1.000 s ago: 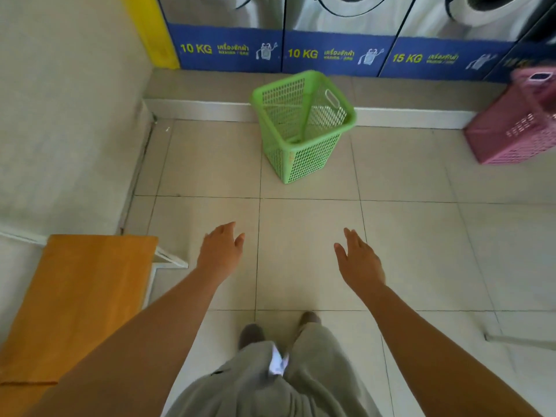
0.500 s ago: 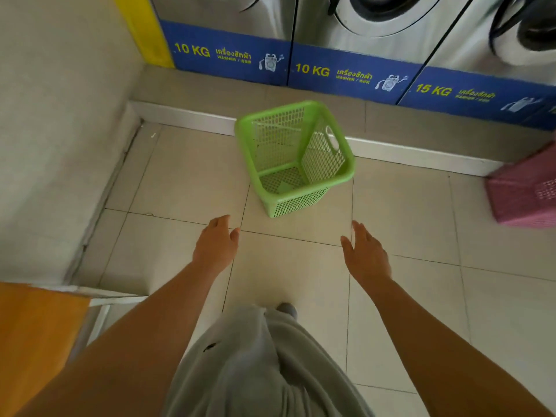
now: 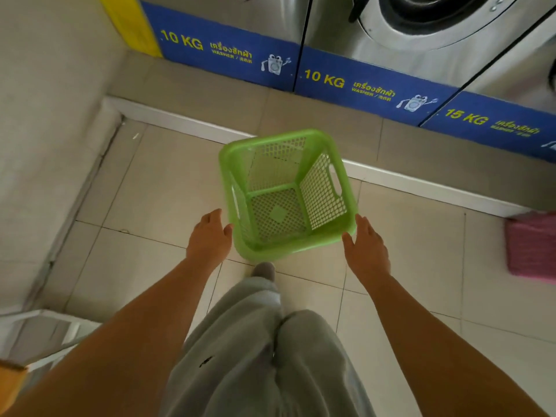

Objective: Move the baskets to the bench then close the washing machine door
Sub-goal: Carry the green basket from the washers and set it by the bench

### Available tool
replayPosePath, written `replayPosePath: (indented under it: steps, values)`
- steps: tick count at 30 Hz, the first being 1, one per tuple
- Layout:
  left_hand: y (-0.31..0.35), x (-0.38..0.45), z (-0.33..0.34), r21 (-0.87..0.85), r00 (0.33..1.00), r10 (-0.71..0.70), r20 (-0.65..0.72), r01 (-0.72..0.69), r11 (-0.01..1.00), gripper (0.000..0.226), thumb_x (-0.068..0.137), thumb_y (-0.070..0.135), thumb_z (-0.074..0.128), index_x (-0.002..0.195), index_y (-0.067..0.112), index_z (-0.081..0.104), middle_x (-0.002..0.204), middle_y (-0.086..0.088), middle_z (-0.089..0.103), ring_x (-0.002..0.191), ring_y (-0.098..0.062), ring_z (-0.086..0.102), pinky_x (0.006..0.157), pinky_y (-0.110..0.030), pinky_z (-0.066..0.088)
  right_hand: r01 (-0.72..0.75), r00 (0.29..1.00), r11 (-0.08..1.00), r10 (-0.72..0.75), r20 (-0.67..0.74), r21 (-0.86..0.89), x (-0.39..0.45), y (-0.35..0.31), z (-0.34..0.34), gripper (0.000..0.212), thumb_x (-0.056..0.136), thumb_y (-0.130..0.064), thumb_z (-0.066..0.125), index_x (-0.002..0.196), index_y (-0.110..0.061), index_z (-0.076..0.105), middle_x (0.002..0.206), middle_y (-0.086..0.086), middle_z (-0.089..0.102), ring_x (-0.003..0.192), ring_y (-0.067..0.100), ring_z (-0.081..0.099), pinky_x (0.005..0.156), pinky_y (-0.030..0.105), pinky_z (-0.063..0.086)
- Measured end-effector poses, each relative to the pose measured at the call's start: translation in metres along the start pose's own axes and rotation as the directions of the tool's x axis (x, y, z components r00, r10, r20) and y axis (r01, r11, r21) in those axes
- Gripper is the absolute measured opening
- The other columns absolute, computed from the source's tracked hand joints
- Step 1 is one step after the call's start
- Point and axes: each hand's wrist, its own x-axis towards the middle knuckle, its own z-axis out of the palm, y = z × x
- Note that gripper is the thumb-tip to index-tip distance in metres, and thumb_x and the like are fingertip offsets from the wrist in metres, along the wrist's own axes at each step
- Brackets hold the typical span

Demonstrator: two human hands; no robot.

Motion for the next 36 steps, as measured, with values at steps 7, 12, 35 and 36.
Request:
replayPosePath:
  steps: [7,12,35,36]
  values:
    - [0.03,0.069,0.005,-0.043,0.99,-0.139,-0.015,0.138,0.99,0.056,0.098,0.031,0.044,0.147,0.009,0.028,0.149,-0.017,0.036,0.133,-0.036,0.041,0.105,-0.049,0.038,0.027,0.998,1.0,-0.027,0.053,0.009,0.098,-0.002,0.001,0.059,0.097,-0.037,0.041,0.149,-0.016,0.023,0.152,0.009,0.037,0.132,0.034,0.045,0.102,0.053,0.044]
    - [0.04,0.11,0.028,-0.115,0.958,-0.286,-0.024,0.282,0.953,0.059,0.098,0.031,0.045,0.149,0.01,0.024,0.152,-0.017,0.032,0.136,-0.037,0.037,0.107,-0.049,0.035,0.03,0.992,1.0,-0.03,0.121,-0.004,0.166,0.005,0.012,0.061,0.099,-0.038,0.041,0.151,-0.015,0.019,0.157,0.008,0.029,0.136,0.035,0.04,0.106,0.054,0.04]
    - [-0.002,0.209,0.144,-0.27,0.839,-0.526,-0.139,0.479,0.835,0.066,0.086,0.012,0.058,0.142,0.021,0.024,0.116,-0.02,0.061,0.095,-0.042,0.063,0.081,-0.051,0.053,-0.012,0.995,0.998,0.005,0.097,0.067,0.302,0.034,0.098,0.057,0.093,-0.022,0.053,0.141,-0.021,0.022,0.13,0.014,0.058,0.109,0.042,0.061,0.092,0.057,0.05]
    - [-0.002,0.205,0.142,-0.275,0.839,-0.524,-0.15,0.474,0.837,0.067,0.087,0.013,0.058,0.144,0.023,0.024,0.117,-0.019,0.061,0.097,-0.041,0.063,0.082,-0.051,0.053,-0.004,0.996,0.998,-0.002,0.094,0.065,0.3,0.035,0.095,0.057,0.093,-0.022,0.053,0.142,-0.021,0.023,0.13,0.014,0.058,0.109,0.041,0.061,0.092,0.057,0.05]
